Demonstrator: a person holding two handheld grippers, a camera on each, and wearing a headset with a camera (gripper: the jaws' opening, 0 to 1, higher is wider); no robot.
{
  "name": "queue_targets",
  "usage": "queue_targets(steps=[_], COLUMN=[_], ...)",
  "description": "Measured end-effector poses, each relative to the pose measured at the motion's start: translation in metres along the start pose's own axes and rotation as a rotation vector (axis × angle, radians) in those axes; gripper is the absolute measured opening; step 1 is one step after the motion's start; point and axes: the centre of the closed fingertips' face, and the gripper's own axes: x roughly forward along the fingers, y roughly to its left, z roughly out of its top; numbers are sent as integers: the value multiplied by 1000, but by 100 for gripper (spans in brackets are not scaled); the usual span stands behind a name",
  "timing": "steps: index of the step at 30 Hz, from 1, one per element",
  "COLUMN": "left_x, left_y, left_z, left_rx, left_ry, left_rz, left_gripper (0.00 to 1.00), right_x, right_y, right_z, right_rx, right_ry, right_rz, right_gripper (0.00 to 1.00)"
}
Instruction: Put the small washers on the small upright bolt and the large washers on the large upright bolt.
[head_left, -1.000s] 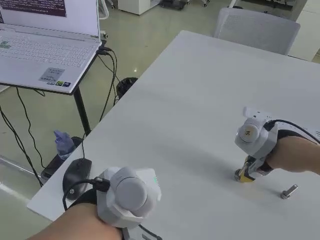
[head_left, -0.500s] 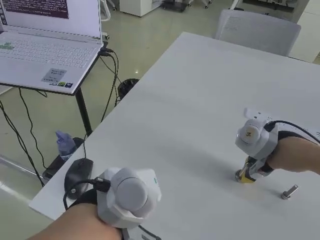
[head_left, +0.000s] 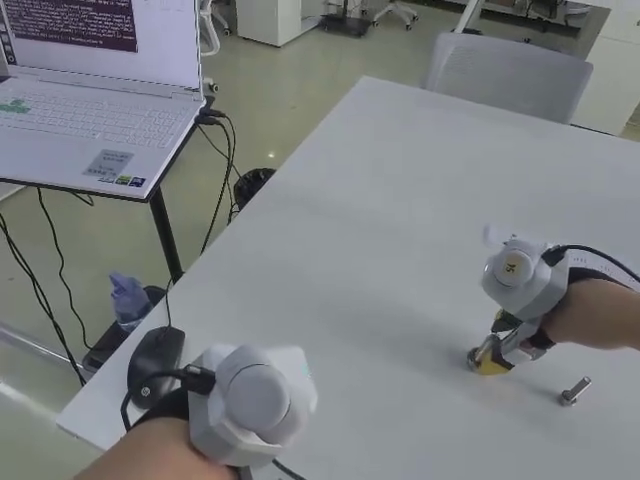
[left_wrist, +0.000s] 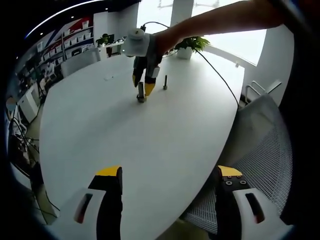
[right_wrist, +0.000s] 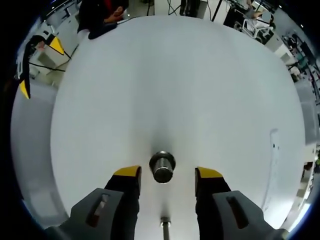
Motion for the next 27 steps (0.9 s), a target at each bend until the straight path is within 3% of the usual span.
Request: queue_targets(steps=[3,11,12,15,18,21,24,26,27], left_x=[-4,-8,-8,-10,-9,-9,-10,-11,-11], left_y=[0,1,1,5,6,5,3,2,1], left_z=[2,10,13,19,17,18,22,25,26], left_rx=[5,7,0,-34,-38,-36,-24,-25,-28], left_ry=[0,-21,-32,-75,-68,-68,-66,-71,-74], left_rz=[7,23,27,37,42,43,48,51,49], left_gripper=[76,78,79,80,80,80,81,81,81], right_x=[-11,-44,-50,-60,-69,-81,-97,-108,-110], right_y=[3,3,4,4,6,10,17,22,26], right_z=[2,6,4,-6,-14,-17,-17,-20,-23], right_rx=[6,88,124,133,168,208,280,293,299], right_ry=[-29,-185,-221,-235,-268,-329,-429,-478,-482], right_rz=[-15,-66,-66,-86,-98,-107,-105,-131,-136], right_gripper=[45,49,50,50,51,52,54,55,56])
